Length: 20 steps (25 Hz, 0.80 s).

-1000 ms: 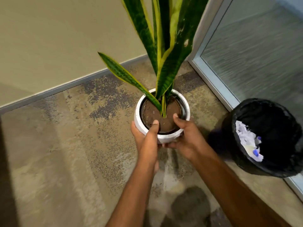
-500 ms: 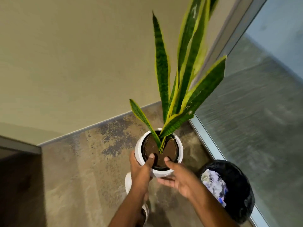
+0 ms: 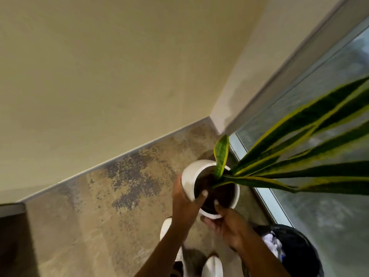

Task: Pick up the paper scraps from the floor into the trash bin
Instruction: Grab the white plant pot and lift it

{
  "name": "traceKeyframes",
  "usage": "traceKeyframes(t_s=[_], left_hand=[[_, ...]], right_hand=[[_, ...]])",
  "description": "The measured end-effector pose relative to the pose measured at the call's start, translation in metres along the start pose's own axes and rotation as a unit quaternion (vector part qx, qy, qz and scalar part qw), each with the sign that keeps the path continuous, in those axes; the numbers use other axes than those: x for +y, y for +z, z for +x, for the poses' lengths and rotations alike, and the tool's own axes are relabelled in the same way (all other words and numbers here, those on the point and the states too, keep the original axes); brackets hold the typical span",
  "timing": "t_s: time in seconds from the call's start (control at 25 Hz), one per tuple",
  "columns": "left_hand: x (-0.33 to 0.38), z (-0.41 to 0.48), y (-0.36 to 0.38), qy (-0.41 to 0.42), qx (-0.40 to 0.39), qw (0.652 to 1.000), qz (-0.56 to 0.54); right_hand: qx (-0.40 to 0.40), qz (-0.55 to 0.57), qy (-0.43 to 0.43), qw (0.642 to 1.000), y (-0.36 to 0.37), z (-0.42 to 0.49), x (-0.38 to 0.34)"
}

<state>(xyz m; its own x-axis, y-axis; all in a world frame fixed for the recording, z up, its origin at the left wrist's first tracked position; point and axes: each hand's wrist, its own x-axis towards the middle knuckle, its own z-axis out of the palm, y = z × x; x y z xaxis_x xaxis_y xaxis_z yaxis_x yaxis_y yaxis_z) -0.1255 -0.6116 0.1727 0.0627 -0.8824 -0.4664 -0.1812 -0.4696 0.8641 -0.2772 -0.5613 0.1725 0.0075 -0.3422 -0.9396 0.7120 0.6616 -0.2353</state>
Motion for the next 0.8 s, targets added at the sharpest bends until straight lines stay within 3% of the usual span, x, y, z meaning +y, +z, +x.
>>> traceKeyframes(t_s=[0.2,0.48,0.8], left_hand=[[0.009,0.094,0.037,0.015,-0.054,0.998,0.002],[-0.029,0.203,0.081,-0.106,-0.071,0.989,-0.077],[-0.06,0.28,0.109,-0.163,-0.089,0.978,-0.094]], right_hand=[[-0.014,0.027,-0.022,0.999,0.007,0.091,-0.054],[-0.04,0.017,-0.039,0.998,0.038,0.245,-0.113],[0.045,-0.02,-0.067,0.997,0.05,0.36,-0.142]])
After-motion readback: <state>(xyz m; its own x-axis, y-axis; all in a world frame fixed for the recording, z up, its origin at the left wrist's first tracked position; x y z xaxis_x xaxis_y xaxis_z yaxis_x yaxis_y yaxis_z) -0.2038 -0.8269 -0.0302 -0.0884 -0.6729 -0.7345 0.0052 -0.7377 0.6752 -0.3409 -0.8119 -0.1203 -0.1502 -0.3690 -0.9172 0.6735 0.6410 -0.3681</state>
